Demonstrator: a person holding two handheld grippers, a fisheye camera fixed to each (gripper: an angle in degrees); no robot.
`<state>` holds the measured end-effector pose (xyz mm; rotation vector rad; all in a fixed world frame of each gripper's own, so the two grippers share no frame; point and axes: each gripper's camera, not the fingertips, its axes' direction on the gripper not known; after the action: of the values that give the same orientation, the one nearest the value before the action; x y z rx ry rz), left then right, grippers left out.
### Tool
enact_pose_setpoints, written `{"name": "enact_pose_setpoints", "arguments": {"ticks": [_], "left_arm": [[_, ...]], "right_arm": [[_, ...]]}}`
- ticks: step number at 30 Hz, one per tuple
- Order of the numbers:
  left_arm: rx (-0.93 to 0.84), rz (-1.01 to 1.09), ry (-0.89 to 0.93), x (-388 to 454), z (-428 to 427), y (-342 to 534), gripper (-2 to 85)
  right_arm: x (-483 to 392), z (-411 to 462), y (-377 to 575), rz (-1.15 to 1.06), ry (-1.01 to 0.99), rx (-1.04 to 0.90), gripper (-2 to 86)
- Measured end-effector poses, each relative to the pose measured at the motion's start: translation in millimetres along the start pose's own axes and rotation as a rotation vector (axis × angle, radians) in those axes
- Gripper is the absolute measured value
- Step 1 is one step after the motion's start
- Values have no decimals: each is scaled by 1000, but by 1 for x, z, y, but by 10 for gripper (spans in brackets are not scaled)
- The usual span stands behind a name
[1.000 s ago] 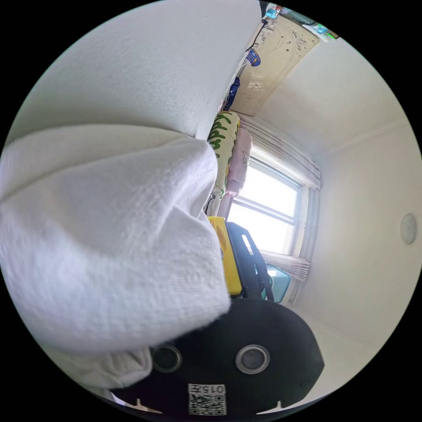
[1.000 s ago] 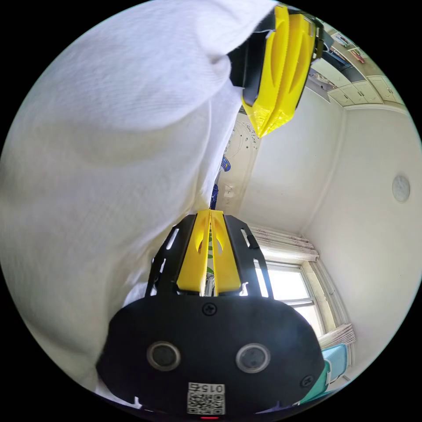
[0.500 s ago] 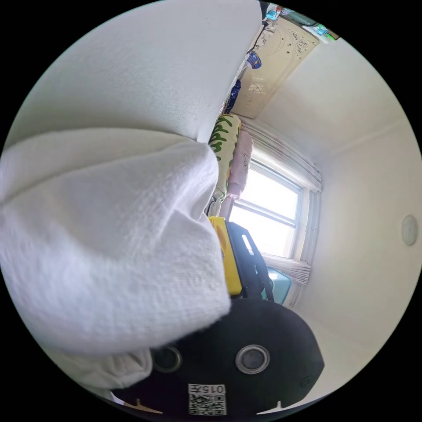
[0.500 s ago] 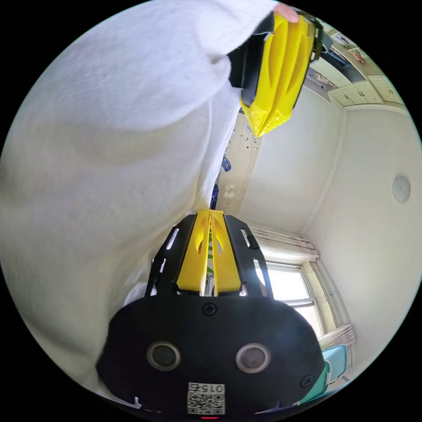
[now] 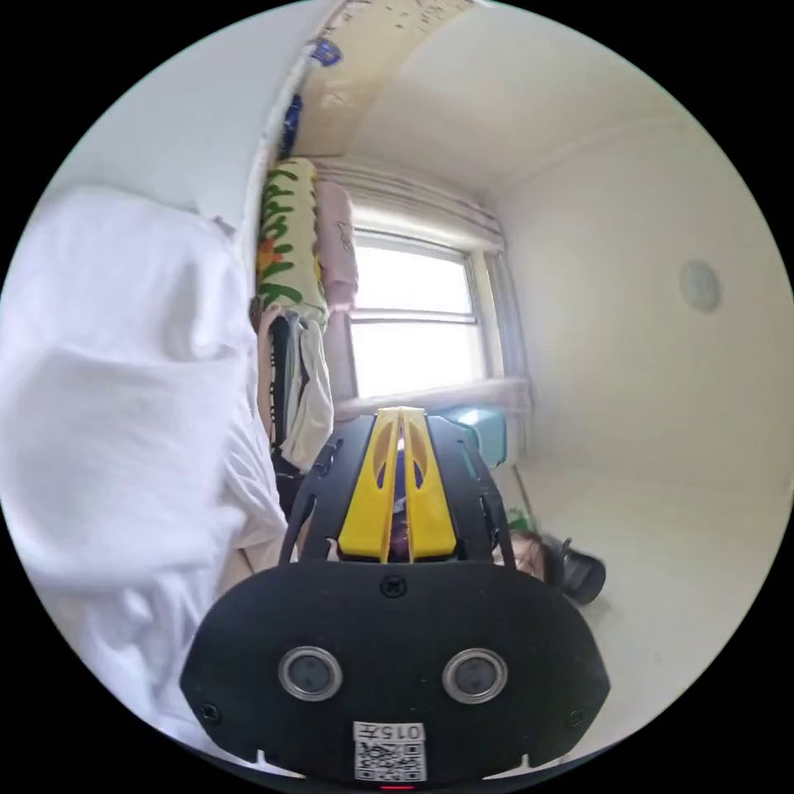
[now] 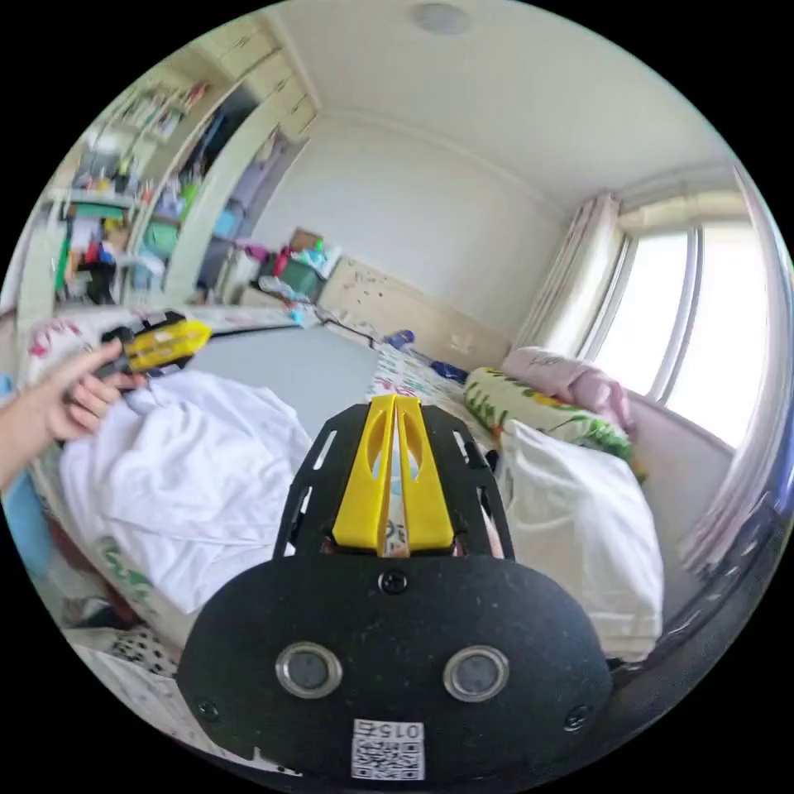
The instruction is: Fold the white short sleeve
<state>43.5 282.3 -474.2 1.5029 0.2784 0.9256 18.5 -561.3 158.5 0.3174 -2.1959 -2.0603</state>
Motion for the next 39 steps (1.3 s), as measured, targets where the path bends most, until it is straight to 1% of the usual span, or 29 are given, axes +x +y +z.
{"name": "enact_pose_setpoints", "arguments": {"ticks": [1,2,3,5,6,7,8,11,12,13,14,15,16,18,20,21,23,24,25,26,27,29,31,33,35,37,39], "left_arm": [[-65,69,-4,18,9,2,-6],[-123,147,-63,42,20,8,-7],[-149,199,-106,56,26,12,-8],[-212,460,-331,122,54,42,-8],[-219,542,-403,139,61,53,-8],[-241,688,-553,170,77,76,-8],[-255,799,-687,192,91,98,-8],[-206,943,-882,212,97,136,-7],[-200,1006,-905,213,95,144,-7],[-169,1173,-931,213,90,161,-7],[-100,1235,-922,210,79,173,-7],[-63,1249,-907,209,72,177,-6],[-6,1293,-858,207,59,186,-5],[37,1315,-808,207,45,189,-2],[-10,1264,-889,209,50,173,27],[-37,1250,-912,209,54,168,44],[-182,1218,-956,206,79,147,119],[-223,1205,-967,204,86,142,121],[-306,1178,-982,198,100,131,125],[-384,1162,-988,191,112,122,114],[-414,1154,-998,188,117,118,109],[-492,1126,-1099,172,132,100,108],[-543,1091,-1193,160,140,85,104],[-575,1063,-1282,150,145,72,88],[-567,1064,-1356,147,142,60,55],[-563,1057,-1325,153,132,49,29],[-519,1047,-1276,166,115,36,13]], "right_arm": [[35,-21,9,90,-119,58,-10],[65,-39,21,158,-240,129,-10],[79,-48,28,187,-298,169,-10],[120,-70,54,282,-453,310,-10],[128,-73,60,310,-472,337,-10],[142,-77,70,371,-486,366,-10],[153,-77,76,414,-481,356,-10],[164,-70,81,405,-475,259,-9],[164,-68,82,398,-484,244,-9],[165,-65,83,387,-511,215,-8],[165,-60,82,384,-550,180,-7],[166,-58,82,386,-575,162,-6],[167,-53,79,383,-634,125,-4],[168,-45,74,368,-732,79,5],[169,-40,66,331,-822,37,55],[170,-39,64,324,-839,23,67],[175,-32,59,331,-907,-45,96],[177,-30,59,342,-926,-58,100],[180,-25,61,376,-964,-80,106],[183,-19,62,426,-987,-104,110],[185,-15,63,457,-992,-116,113],[191,-1,63,619,-983,-163,125],[193,7,58,698,-1016,-169,123],[192,13,49,729,-1062,-164,112],[190,24,36,761,-1089,-187,71],[192,34,30,814,-1131,-190,39],[197,40,28,896,-1201,-140,23]]}}
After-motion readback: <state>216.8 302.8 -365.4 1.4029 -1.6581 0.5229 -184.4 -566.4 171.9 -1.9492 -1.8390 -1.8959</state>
